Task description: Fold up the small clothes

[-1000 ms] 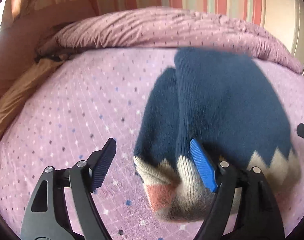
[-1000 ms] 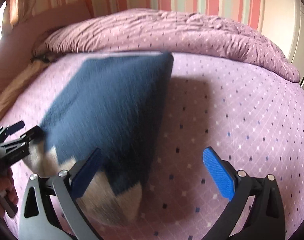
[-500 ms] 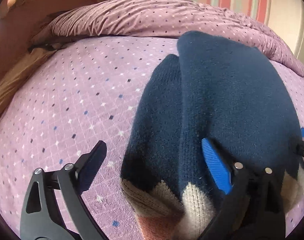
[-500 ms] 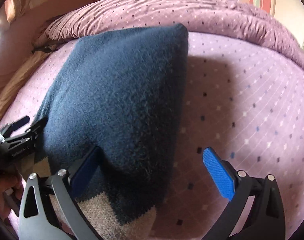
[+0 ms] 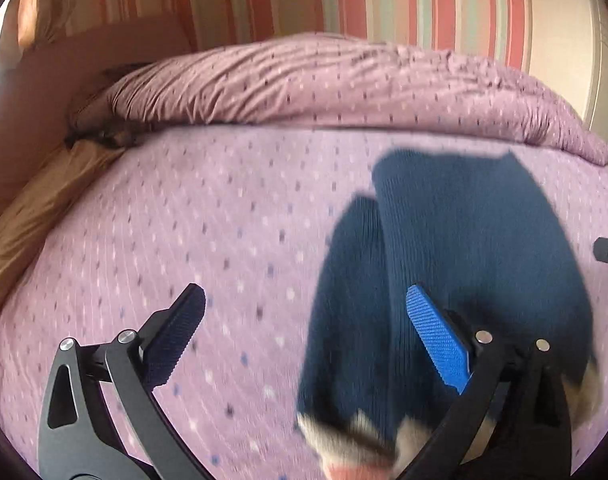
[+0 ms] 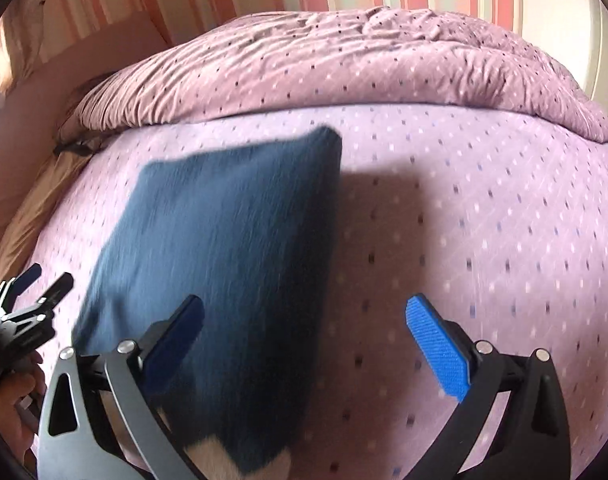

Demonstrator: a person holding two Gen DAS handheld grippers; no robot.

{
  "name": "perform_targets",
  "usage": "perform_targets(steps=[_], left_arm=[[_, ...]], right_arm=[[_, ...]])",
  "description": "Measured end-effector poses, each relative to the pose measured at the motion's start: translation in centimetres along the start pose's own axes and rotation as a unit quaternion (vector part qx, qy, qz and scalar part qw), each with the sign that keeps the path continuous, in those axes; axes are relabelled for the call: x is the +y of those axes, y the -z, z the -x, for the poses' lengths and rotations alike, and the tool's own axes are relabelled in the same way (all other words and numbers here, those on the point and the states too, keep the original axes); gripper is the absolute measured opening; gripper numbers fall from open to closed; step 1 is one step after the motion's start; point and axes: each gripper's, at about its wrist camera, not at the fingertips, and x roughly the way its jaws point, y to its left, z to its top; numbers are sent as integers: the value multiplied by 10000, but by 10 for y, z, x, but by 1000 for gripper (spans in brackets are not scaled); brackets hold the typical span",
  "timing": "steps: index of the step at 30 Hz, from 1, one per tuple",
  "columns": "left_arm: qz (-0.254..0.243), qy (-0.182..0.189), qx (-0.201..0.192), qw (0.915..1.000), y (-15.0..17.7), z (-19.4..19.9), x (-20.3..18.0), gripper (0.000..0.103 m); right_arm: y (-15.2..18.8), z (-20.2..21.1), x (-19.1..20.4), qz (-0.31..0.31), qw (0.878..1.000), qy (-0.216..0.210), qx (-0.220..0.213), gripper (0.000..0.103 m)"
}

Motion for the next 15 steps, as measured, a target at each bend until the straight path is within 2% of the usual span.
perform_targets(steps=[5, 7, 9, 12, 15], left_arm=[[-300, 8, 233, 9993, -32, -36, -20, 100], [-470, -67, 510, 9976, -29, -60, -29, 100], [-573, -88, 599, 9965, -18, -73, -33, 100], [-348, -26, 598, 9976, -8, -82, -27, 100], [-322, 6, 620, 9976, -7, -83, -26, 100]], right_arm=[[-32, -34, 5, 105, 9997, 110, 180, 101], [-32, -56, 9, 212, 9985, 230, 458, 101], [-26, -73, 9, 259, 9972, 342, 607, 101], [-19, -83, 8, 210, 9975, 367, 563, 101], [-19, -81, 6, 28, 9979, 311, 574, 101]])
